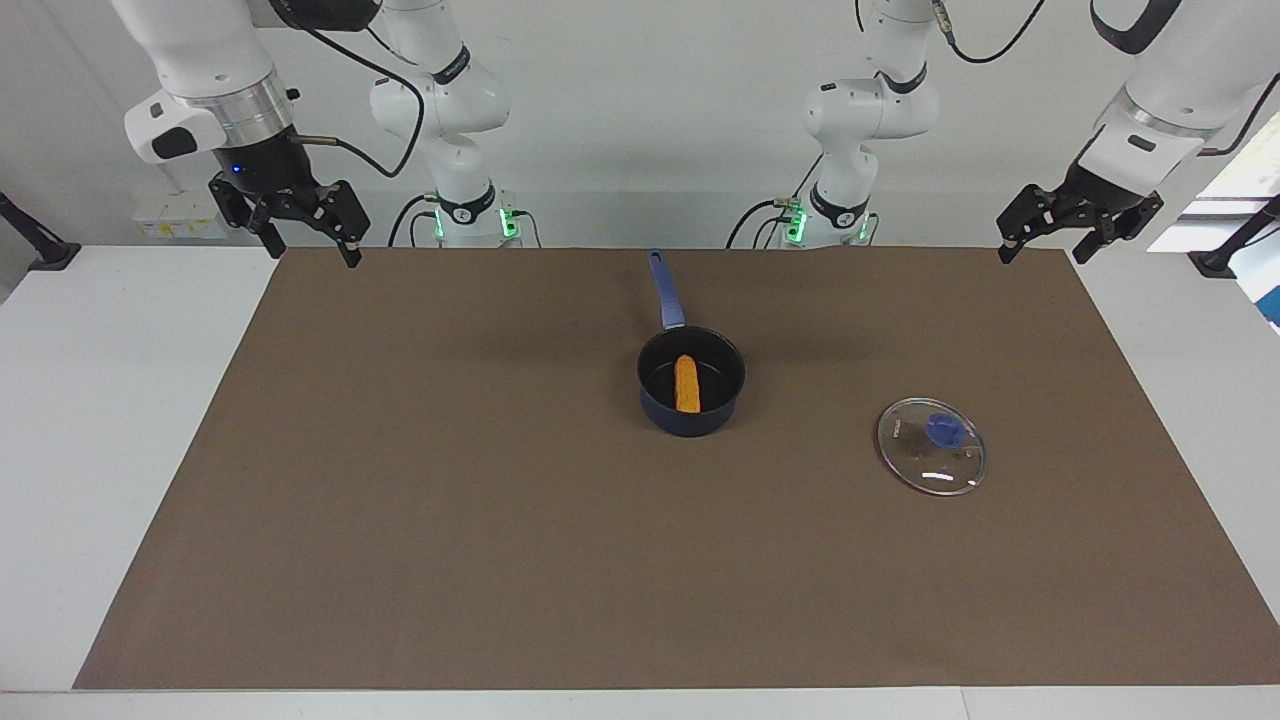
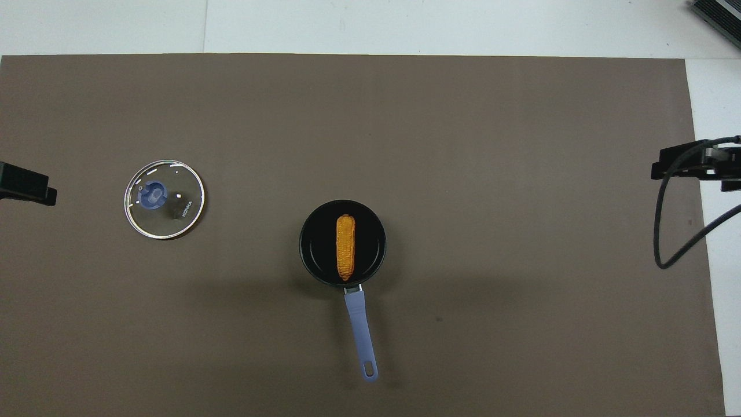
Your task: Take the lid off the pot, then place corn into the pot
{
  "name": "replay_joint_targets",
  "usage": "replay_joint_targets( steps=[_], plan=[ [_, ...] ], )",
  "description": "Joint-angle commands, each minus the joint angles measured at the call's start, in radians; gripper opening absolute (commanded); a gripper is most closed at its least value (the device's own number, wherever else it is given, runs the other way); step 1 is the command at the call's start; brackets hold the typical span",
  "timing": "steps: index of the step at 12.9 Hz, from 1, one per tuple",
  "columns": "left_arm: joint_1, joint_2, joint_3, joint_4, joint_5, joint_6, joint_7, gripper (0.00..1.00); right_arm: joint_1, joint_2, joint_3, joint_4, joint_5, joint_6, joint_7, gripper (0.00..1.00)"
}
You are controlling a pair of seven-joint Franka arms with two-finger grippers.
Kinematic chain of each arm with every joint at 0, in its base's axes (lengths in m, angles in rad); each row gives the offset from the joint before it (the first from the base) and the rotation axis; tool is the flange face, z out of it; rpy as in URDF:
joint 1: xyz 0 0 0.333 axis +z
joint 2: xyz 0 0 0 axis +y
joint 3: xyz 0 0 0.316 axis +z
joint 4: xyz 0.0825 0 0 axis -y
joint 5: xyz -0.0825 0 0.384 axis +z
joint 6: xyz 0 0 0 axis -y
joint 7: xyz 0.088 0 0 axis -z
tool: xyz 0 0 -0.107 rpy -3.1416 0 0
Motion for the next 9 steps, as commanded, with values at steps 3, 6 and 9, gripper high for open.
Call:
replay_joint_targets(
  steps=[3, 6, 9],
  plan=[
    [0.009, -0.016, -0.002, -0.014, -0.001, 0.001, -0.007, 1.0, 0.002, -0.033, 0.012, -0.025, -0.007, -0.045, -0.032, 1.0],
    [0.006, -0.014, -0.002, -0.014, -0.001, 0.001, -0.007, 1.0, 0.002, -0.033, 0.012, -0.026, -0.007, -0.043, -0.032, 1.0],
    [0.009, -0.014, -0.002, -0.014, -0.001, 0.001, -0.007, 1.0, 0.002, -0.033, 0.012, -0.026, -0.007, -0.043, -0.032, 1.0]
  ],
)
